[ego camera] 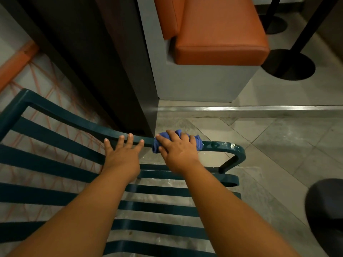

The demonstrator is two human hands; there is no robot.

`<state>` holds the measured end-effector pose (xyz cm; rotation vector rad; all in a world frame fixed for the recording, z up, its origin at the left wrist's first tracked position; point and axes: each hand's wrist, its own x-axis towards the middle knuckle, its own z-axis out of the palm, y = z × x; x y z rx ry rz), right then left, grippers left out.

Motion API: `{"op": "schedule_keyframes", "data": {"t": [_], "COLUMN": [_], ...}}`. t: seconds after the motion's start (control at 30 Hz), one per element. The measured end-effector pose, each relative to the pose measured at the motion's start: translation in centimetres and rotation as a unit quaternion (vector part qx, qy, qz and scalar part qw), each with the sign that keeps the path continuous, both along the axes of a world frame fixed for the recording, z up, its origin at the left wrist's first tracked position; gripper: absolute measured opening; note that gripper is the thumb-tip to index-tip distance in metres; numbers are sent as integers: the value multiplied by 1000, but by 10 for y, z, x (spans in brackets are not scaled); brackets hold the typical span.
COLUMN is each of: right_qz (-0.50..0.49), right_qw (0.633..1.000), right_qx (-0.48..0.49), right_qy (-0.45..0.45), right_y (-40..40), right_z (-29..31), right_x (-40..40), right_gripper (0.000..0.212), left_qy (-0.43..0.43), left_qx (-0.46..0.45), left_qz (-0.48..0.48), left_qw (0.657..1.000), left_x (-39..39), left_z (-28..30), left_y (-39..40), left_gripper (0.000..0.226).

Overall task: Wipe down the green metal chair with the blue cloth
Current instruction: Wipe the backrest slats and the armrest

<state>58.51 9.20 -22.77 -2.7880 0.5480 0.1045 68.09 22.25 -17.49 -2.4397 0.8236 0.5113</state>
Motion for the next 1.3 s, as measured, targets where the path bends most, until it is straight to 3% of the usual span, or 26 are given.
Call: {"op": "schedule_keyframes", "data": {"t": [0.13,0.27,0.37,0.57,0.63,0.7,0.8,0.9,1.03,1.13,1.23,1.3], "right_qz": [63,-74,-137,15,20,-37,-144,-148,-49,-7,-80,-166], "right_qw": [998,997,989,1000,1000,999,989,980,999,999,995,986], "right_qx": [-10,-22,-8,9,7,-8,-10,-3,-11,-20,-42,-24], "right_qy": [-1,-3,62,-18,-17,-15,44,131,1,-38,-42,3], "right_y": [-13,-20,-7,5,-12,-32,-48,-38,-13,-25,-52,-63], "right_z": [-8,4,15,-1,-3,-1,11,22,3,-8,-6,4], "right_x": [-36,-24,14,-7,-30,-46,-31,5,-10,-43,-63,-55], "right_gripper": [54,47,45,48,49,47,44,42,42,45,41,43], "left_qy": [2,3,1,-9,-10,-9,2,-1,-4,-1,-7,-7], "left_qx": [2,5,9,7,6,7,3,5,-2,-5,-6,-6], "left_qz": [-5,-12,-9,-8,-10,-13,-15,-13,-12,-18,-20,-21], "left_qw": [1000,1000,1000,1000,1000,1000,1000,1000,1000,1000,1000,1000], "left_x": [3,3,3,3,5,4,4,2,0,2,1,0], "left_z": [-1,-2,-3,-6,-7,-7,-5,-4,-3,-4,-4,-5], "left_y": [2,2,1,3,4,4,3,1,1,3,3,2], "left_gripper": [105,106,107,111,113,113,112,112,108,109,109,108]}}
